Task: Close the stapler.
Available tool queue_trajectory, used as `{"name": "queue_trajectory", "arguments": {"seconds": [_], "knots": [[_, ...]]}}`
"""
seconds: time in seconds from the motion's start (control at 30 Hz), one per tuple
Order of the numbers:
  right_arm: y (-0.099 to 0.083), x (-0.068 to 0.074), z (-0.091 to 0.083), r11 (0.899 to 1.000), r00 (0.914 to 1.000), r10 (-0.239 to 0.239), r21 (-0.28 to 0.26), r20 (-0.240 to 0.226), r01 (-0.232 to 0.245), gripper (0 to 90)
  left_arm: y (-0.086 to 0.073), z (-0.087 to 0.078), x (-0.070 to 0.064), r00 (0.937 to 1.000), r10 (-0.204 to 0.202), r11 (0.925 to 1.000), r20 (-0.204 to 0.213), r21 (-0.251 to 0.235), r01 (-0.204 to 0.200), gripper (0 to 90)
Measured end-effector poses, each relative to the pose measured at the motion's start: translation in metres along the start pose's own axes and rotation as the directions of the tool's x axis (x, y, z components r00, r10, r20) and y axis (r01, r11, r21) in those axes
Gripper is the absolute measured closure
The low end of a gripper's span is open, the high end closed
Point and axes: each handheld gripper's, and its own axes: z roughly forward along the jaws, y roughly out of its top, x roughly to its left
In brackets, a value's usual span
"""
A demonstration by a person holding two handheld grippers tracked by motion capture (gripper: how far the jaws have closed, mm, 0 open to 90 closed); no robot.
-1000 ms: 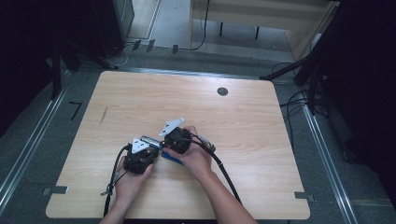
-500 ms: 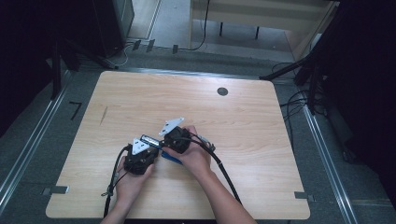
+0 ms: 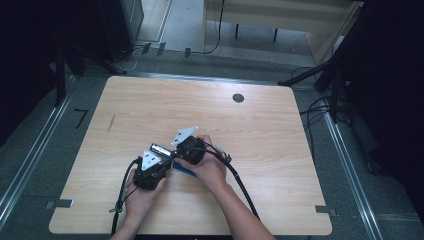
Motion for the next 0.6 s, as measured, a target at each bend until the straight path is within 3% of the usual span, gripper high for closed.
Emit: {"name": "queue_trajectory", "arguments": {"seconds": [0.17,0.3,0.4,0.6], "knots": [[0.000,0.001,0.000,1.000,1.0000,0.002,0.003,-0.001,-0.002,90.0,0.001,0.002,0.007,0.9976,-0.068,0.9973,-0.009,0.027,0.068,90.0],[0.001,0.001,-0.001,1.000,1.0000,-0.001,-0.001,0.000,0.001,90.0,0.001,0.001,0.014,0.9929,-0.119,0.9928,0.003,0.010,0.119,90.0],[0.001,0.001,-0.002,1.000,1.0000,0.000,-0.003,0.001,0.000,90.0,0.002,0.000,0.014,0.9931,-0.116,0.9932,0.019,-0.014,0.116,90.0],[0.004,0.000,-0.006,1.000,1.0000,0.003,-0.021,0.001,-0.003,90.0,0.002,0.000,0.012,0.9952,-0.097,0.9949,0.013,-0.027,0.097,90.0]]}}
